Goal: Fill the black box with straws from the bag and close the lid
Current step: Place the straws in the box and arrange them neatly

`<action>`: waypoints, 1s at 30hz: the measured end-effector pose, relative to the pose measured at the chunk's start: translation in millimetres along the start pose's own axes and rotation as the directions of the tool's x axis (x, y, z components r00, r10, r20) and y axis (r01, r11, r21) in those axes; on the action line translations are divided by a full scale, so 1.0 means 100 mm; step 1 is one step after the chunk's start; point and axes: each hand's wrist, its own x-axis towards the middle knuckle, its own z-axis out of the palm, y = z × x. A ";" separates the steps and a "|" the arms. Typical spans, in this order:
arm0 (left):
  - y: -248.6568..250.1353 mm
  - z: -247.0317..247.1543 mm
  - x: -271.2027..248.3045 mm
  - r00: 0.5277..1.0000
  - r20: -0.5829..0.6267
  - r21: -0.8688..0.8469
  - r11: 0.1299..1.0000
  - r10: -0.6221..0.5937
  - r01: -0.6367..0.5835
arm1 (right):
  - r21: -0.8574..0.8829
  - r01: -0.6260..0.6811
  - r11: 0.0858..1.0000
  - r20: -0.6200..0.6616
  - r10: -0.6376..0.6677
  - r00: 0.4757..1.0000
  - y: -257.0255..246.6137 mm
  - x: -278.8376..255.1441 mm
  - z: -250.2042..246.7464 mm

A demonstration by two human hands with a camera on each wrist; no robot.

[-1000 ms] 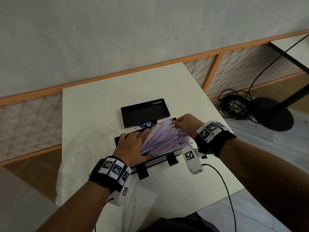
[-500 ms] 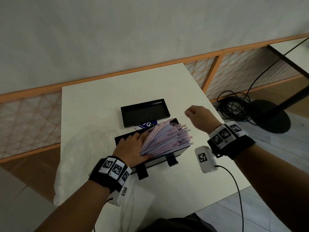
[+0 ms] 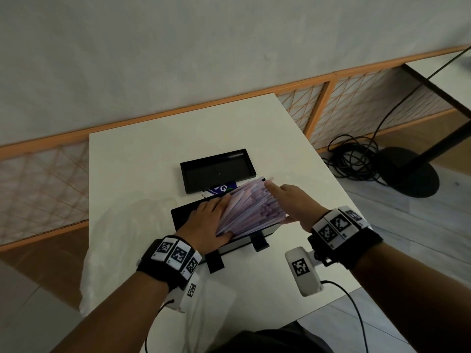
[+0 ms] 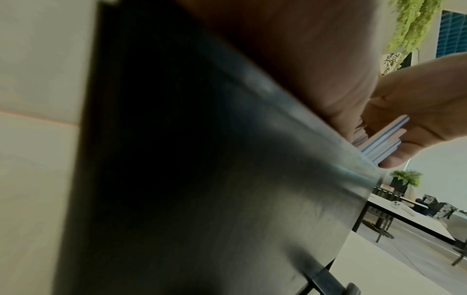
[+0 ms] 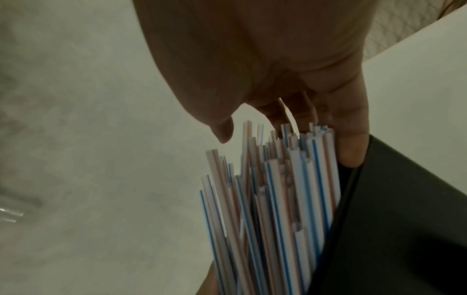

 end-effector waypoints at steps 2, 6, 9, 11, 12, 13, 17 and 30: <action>0.01 -0.01 -0.02 1.000 0.010 0.031 0.999 -0.025 0.024 | 0.011 0.006 1.000 0.012 -0.006 1.000 -0.06 -0.03 0.03; 0.03 0.00 -0.02 1.000 0.013 -0.003 1.000 -0.028 0.028 | 0.063 0.104 0.993 0.048 -0.107 0.993 -0.12 -0.08 0.12; 0.03 0.00 -0.02 0.999 0.009 0.010 0.999 -0.049 0.049 | 0.030 0.106 0.994 0.028 -0.107 0.994 -0.13 -0.09 0.12; 0.03 0.00 -0.01 0.998 0.017 0.012 0.998 -0.057 0.057 | -0.024 0.089 0.996 0.003 -0.088 0.996 -0.10 -0.05 0.12; 0.03 -0.01 -0.01 0.998 0.026 0.008 0.998 -0.059 0.059 | -0.035 0.074 0.997 0.009 -0.074 0.997 -0.11 -0.05 0.13; 0.02 -0.01 -0.02 0.998 0.034 0.001 0.998 -0.059 0.059 | -0.053 0.076 0.996 0.001 -0.076 0.997 -0.09 -0.03 0.14; 0.03 0.00 -0.03 0.998 0.040 -0.025 0.998 -0.050 0.051 | 0.099 -0.005 0.995 0.017 0.003 1.000 -0.15 -0.02 0.18; 0.00 -0.14 -0.09 0.999 0.018 -0.175 0.984 -0.038 0.041 | 0.260 0.030 0.965 0.138 -0.068 0.988 0.03 0.06 0.03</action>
